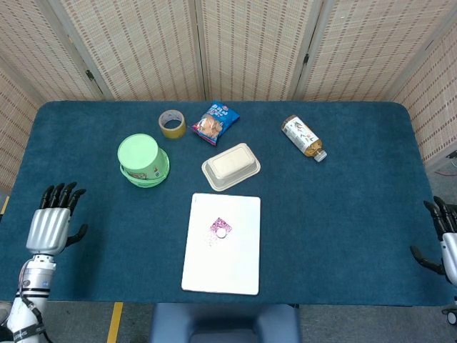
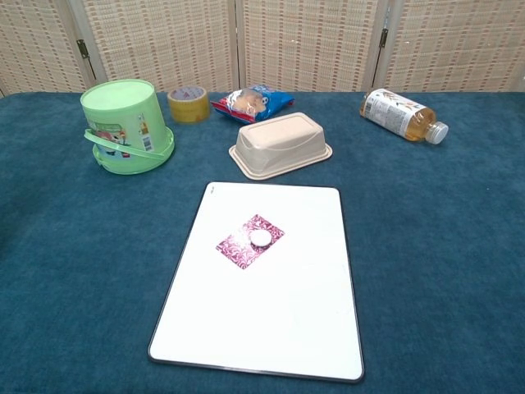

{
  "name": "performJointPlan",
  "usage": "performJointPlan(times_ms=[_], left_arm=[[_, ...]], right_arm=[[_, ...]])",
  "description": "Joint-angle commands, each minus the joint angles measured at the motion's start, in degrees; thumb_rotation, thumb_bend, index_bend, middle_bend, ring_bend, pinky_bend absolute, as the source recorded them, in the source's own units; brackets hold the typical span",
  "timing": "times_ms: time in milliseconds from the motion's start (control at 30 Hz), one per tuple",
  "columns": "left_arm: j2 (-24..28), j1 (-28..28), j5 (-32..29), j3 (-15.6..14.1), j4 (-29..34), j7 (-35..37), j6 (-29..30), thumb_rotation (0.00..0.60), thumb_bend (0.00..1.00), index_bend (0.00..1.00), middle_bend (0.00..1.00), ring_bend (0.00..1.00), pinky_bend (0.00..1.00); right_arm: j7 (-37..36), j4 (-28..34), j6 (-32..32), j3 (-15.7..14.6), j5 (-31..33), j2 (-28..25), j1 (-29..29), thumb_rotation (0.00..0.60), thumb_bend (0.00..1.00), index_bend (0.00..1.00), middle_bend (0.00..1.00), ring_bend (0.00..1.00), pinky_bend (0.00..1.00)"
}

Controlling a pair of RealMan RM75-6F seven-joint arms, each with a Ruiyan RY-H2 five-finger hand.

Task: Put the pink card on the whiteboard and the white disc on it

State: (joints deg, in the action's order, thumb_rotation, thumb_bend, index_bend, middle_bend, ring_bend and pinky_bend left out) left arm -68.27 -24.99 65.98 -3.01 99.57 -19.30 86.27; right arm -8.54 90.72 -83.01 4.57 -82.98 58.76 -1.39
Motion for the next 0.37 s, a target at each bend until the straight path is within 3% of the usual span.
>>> performJointPlan(times_ms=[33, 367], left_arm=[[1.3, 3.46, 2.56, -1.52, 0.17, 1.89, 2.74, 0.6, 0.37, 0.18, 0.11, 0.03, 0.0], [2.65, 9.51, 9.72, -2.48, 1.92, 3.27, 7.07, 0.6, 0.37, 0.19, 0.11, 0.03, 0.0]], right_arm=[[-1.41, -0.55, -0.05, -0.5, -1.18, 0.27, -0.13, 0.6, 0.31, 0.03, 0.05, 0.08, 0.0], [-2.35, -1.14, -2.66, -1.17, -3.25, 1.37, 0.67, 0.6, 0.31, 0.06, 0.06, 0.08, 0.0]])
